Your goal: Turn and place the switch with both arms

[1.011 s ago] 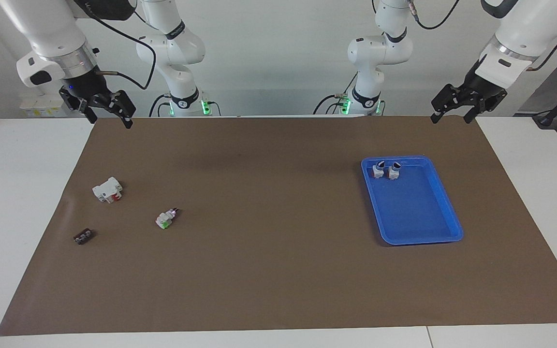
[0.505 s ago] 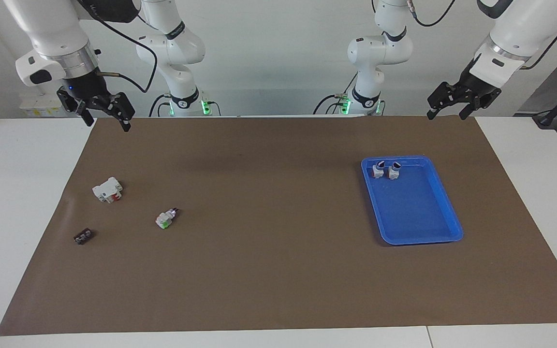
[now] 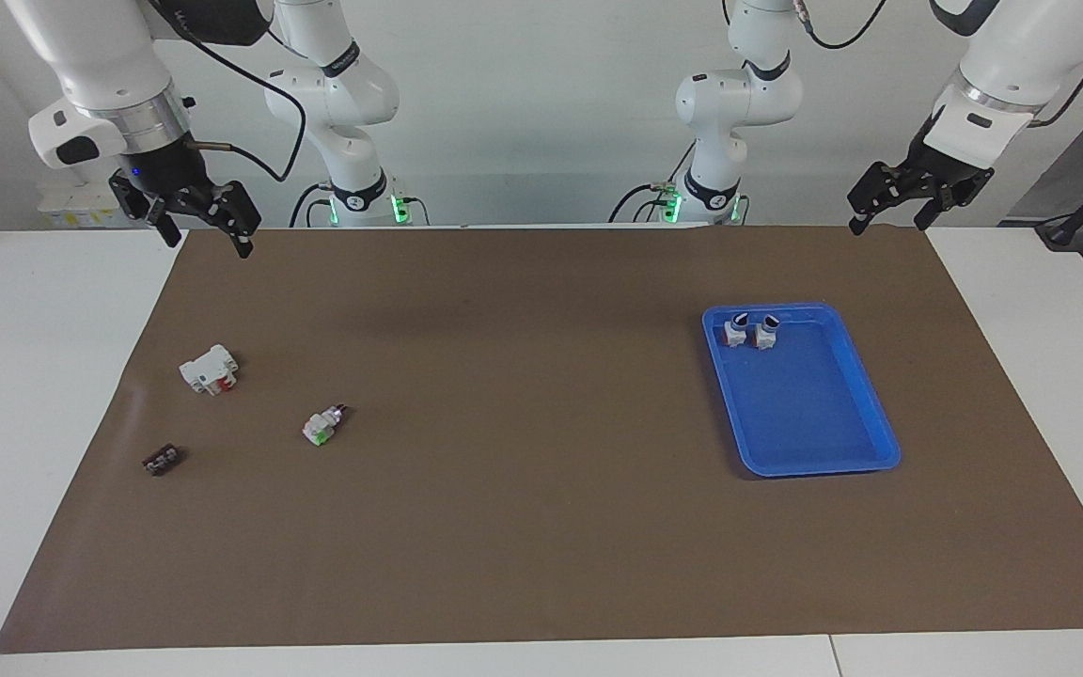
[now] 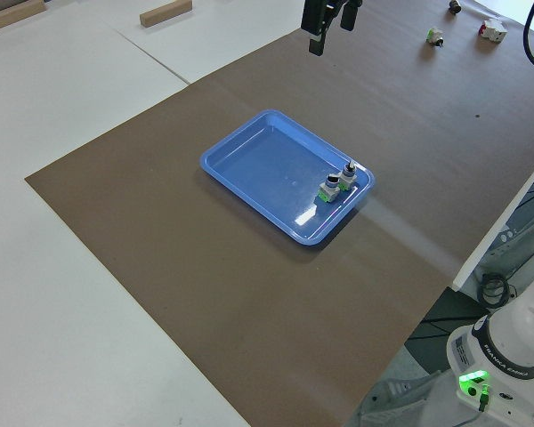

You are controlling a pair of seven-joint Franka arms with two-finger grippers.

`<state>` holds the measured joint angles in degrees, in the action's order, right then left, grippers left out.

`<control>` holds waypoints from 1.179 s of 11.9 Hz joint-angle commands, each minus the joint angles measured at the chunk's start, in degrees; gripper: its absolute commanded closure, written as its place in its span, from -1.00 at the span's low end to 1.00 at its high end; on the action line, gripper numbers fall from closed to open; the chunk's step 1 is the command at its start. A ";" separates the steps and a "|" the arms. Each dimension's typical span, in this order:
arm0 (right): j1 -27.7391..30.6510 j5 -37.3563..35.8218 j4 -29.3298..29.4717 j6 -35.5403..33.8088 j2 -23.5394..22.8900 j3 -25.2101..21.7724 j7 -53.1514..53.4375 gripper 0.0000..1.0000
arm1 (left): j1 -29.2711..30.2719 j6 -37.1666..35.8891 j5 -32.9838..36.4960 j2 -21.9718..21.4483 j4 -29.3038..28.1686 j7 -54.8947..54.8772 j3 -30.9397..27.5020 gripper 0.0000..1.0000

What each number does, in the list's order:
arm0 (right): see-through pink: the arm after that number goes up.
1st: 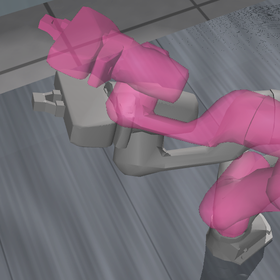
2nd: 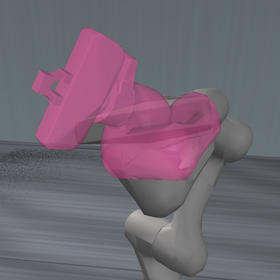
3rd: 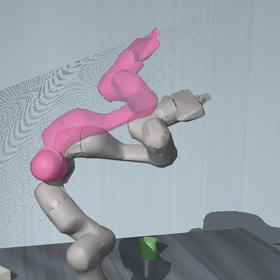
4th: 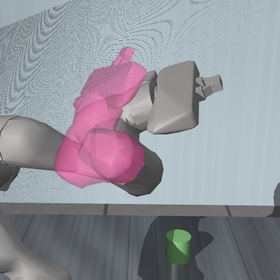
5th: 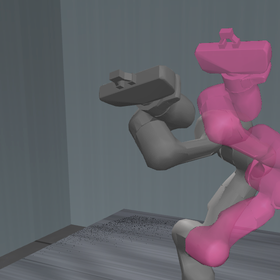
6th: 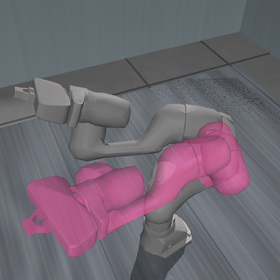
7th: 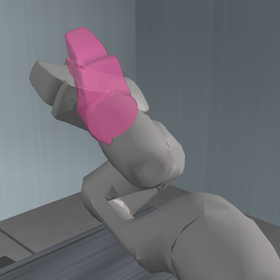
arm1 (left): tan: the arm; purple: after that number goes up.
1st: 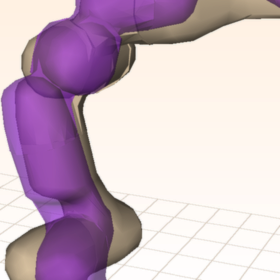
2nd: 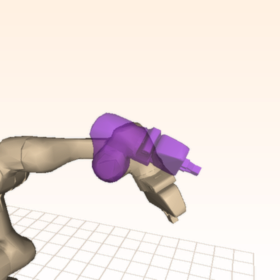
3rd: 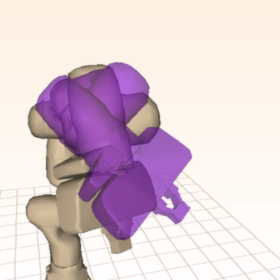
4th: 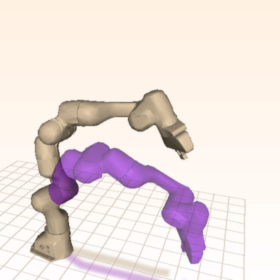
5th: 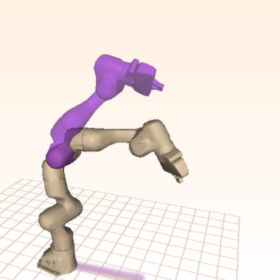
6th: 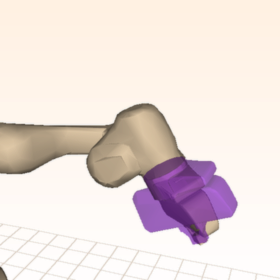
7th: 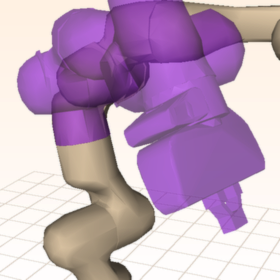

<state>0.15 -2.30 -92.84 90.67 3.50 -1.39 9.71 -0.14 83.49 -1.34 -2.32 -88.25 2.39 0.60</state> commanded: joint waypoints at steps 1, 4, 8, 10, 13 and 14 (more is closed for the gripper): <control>0.02 -0.25 -0.06 -0.14 0.46 0.07 0.75 -1.00 | 0.67 2.28 0.72 -0.93 -0.95 -0.10 0.37 -0.98; -0.07 -0.25 -0.06 -0.14 0.46 0.07 0.66 -1.00 | 0.75 2.73 0.46 -1.28 -1.13 -0.19 0.28 -0.98; -0.07 -0.25 -0.06 -0.14 0.46 0.07 0.75 -1.00 | 0.58 2.73 0.37 -1.46 -1.48 -0.19 0.45 -0.98; 0.02 -0.25 -0.06 -0.14 0.46 0.07 0.75 -1.00 | 0.58 2.81 -0.68 -1.46 -1.39 -0.02 0.37 -0.98; -0.07 -0.25 -0.06 -0.14 0.46 0.07 0.66 -1.00 | 0.05 2.90 -0.60 -1.46 -1.22 -0.81 0.37 -0.98; -0.07 -0.25 -0.06 -0.14 0.46 0.07 0.75 -1.00 | 0.05 2.82 -0.60 -1.46 -1.31 -0.90 0.37 -0.98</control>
<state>0.15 -2.30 -92.84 90.67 3.50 -1.39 9.71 -0.16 85.61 -1.54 -2.50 -88.26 2.33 0.95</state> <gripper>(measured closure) 0.000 0.009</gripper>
